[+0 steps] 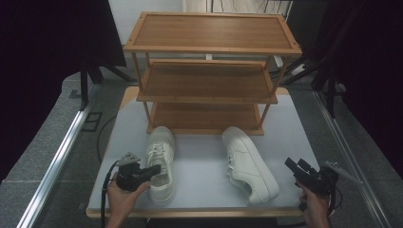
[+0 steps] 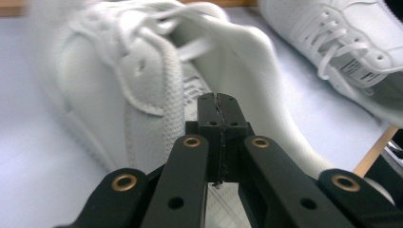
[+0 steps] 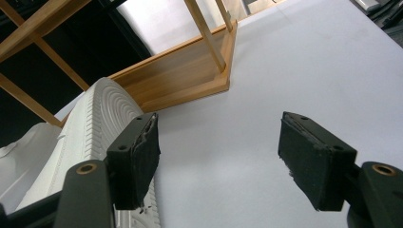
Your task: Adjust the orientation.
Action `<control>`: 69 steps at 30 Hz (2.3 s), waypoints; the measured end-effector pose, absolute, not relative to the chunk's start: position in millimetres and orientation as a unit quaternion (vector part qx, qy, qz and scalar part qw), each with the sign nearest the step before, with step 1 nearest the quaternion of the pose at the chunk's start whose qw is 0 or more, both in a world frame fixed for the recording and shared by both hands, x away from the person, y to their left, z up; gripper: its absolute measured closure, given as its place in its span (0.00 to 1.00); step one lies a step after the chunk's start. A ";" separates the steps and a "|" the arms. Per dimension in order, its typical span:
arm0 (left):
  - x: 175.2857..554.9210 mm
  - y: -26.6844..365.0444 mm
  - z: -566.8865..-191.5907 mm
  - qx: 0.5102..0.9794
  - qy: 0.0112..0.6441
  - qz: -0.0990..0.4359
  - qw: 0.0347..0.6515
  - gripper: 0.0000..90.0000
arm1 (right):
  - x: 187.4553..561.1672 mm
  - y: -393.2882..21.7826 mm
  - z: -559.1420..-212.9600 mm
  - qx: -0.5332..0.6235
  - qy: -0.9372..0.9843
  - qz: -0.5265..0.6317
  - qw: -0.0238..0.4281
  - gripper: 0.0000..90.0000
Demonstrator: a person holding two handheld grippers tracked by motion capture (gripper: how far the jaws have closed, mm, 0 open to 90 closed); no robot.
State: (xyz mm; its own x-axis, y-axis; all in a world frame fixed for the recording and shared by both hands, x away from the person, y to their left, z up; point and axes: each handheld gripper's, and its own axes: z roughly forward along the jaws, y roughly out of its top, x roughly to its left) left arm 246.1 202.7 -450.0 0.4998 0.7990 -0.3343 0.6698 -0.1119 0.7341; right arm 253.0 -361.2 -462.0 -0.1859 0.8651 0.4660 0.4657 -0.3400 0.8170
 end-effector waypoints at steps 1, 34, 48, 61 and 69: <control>246.1 207.4 -449.7 0.741 0.498 0.074 0.444 1.00 | 252.9 -361.2 -461.9 0.611 0.545 0.544 0.182 0.33; 258.9 212.9 -402.4 0.729 0.474 0.082 0.487 0.76 | 247.9 -339.8 -448.8 0.567 0.587 0.537 0.213 0.38; 263.5 179.6 -407.5 0.718 0.467 0.066 0.512 0.69 | 233.5 -306.9 -429.8 0.451 0.682 0.538 0.206 0.64; 255.8 180.1 -415.3 0.716 0.470 0.058 0.513 0.64 | 217.0 -238.1 -423.1 0.340 0.789 0.474 0.195 0.88; 257.9 178.8 -417.3 0.715 0.470 0.050 0.516 0.63 | 219.1 -204.9 -440.8 0.314 0.831 0.413 0.198 0.95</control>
State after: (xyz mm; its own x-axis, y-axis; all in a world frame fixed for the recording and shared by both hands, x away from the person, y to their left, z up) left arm 257.9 178.8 -417.3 0.5534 0.7231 -0.4133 0.6202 -0.0265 0.7840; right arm 219.1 -204.9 -440.8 -0.7236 0.6866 -0.0703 0.3590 0.4614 0.8113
